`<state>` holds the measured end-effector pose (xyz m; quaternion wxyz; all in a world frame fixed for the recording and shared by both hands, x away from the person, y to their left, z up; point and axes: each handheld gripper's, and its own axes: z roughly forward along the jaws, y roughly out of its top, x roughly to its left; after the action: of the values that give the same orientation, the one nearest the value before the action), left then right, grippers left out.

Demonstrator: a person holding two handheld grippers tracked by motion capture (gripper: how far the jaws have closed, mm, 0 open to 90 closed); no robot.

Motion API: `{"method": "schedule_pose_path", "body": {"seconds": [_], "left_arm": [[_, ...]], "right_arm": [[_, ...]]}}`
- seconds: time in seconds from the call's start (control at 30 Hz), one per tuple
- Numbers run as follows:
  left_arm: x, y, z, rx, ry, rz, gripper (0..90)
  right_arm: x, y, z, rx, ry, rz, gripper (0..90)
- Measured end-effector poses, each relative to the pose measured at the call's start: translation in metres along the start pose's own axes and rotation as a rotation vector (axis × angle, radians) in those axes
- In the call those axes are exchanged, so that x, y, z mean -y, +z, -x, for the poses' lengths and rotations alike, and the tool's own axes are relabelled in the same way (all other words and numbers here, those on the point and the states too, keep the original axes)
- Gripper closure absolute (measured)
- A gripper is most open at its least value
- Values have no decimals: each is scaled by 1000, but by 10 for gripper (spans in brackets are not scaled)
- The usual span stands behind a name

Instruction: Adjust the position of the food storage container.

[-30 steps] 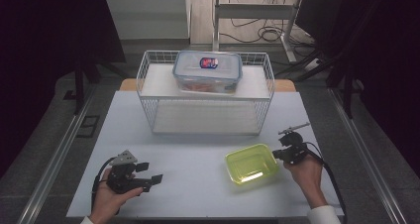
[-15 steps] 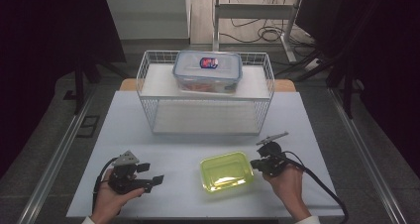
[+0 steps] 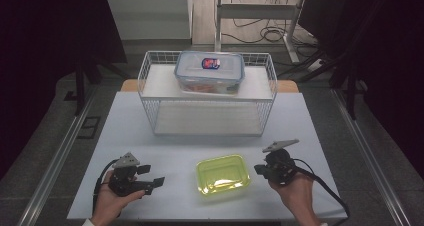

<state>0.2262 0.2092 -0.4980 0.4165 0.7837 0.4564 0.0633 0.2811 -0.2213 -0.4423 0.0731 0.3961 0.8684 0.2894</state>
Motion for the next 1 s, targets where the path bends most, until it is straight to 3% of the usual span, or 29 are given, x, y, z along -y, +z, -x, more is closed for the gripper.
{"method": "schedule_pose_path", "body": {"seconds": [0.03,0.13,0.23,0.27,0.3,0.33,0.4,0.43,0.47,0.7,0.8,0.9,1.0], "left_arm": [[0,0,0,2,0,0,253],[-1,1,1,-1,5,-2,253],[-2,2,2,-5,3,0,249],[-2,2,2,-5,3,0,249],[-2,3,2,-6,3,-2,249],[-2,3,2,-6,3,-2,249],[-1,3,1,-7,2,-3,249],[-1,3,1,-7,1,-4,249],[0,3,1,-6,0,-7,249],[1,5,0,-7,-1,-14,249],[1,5,0,-7,-3,-16,249],[1,7,0,-6,0,-22,249],[2,8,1,-4,-1,-24,249]], "right_arm": [[4,-8,-10,-38,-28,-2,890],[7,-9,-20,-86,-54,-10,890],[10,-1,-47,-157,-138,-41,890],[10,-1,-47,-157,-138,-41,890],[10,5,-62,-161,-183,-51,890],[10,5,-62,-161,-183,-51,890],[7,15,-81,-192,-250,-60,890],[7,15,-81,-192,-250,-60,890],[5,22,-89,-189,-280,-72,890],[-2,49,-101,-216,-306,-124,890],[-4,54,-100,-216,-297,-124,891],[-9,56,-95,-216,-266,-79,891],[-11,57,-94,-218,-254,-69,891]]}}
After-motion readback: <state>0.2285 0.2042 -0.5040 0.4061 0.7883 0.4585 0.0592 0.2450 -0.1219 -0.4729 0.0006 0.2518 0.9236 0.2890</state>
